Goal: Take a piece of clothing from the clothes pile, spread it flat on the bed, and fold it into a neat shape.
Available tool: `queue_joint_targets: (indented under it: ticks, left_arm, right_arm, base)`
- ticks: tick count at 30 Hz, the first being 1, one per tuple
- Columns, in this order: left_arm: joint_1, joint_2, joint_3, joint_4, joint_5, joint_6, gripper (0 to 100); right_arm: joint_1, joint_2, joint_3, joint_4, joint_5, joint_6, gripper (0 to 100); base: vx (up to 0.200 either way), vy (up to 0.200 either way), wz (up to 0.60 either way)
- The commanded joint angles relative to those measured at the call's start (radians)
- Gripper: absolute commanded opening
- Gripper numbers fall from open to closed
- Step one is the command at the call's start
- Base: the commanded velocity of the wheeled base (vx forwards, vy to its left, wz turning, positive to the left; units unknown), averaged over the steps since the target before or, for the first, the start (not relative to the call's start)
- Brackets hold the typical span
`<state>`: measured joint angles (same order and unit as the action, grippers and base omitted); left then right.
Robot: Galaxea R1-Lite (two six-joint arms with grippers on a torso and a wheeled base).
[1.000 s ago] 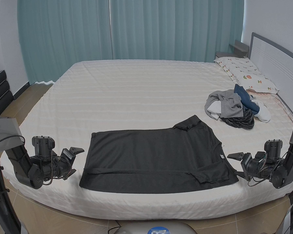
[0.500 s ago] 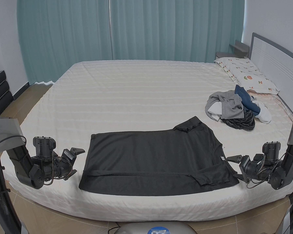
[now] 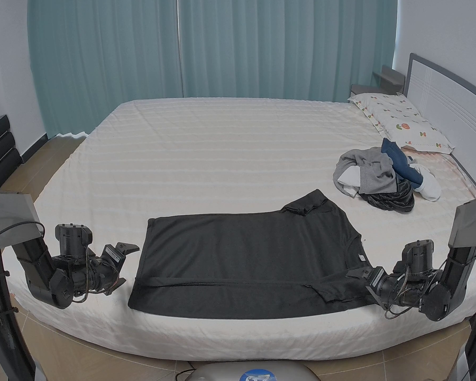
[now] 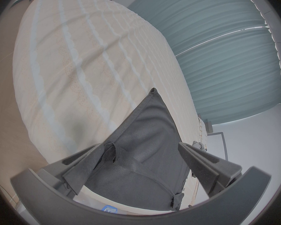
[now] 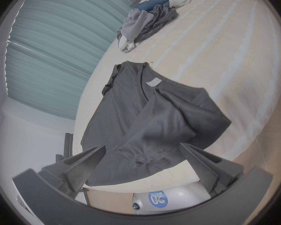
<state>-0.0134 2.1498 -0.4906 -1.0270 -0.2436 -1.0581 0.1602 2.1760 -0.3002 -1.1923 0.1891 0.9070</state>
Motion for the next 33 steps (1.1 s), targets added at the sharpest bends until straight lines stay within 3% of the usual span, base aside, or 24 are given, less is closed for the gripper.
queue_joint_targets:
  ticks: [1, 14, 20, 21, 33]
  left_arm:
    - [0.000, 0.005, 0.001, -0.001, 0.001, 0.003, 100]
    - [0.000, 0.005, 0.001, -0.001, 0.001, 0.003, 100]
    - [0.000, 0.007, 0.000, -0.001, 0.001, 0.003, 100]
    - [0.000, 0.007, 0.000, -0.001, 0.001, 0.003, 100]
    - [0.000, 0.007, -0.002, -0.001, 0.001, 0.003, 100]
  right_arm:
    - [0.051, 0.054, -0.008, -0.003, -0.013, 0.043, 100]
    - [0.053, 0.073, -0.025, -0.023, -0.017, 0.070, 100]
    - [0.056, 0.091, -0.025, -0.050, -0.056, 0.070, 100]
    - [0.058, 0.091, -0.025, -0.053, -0.059, 0.070, 0]
    - [0.096, 0.074, -0.008, -0.055, -0.112, 0.067, 0]
  base:
    - [0.000, 0.000, 0.00]
    - [0.000, 0.000, 0.00]
    - [0.000, 0.000, 0.00]
    - [0.000, 0.000, 0.00]
    - [0.000, 0.000, 0.00]
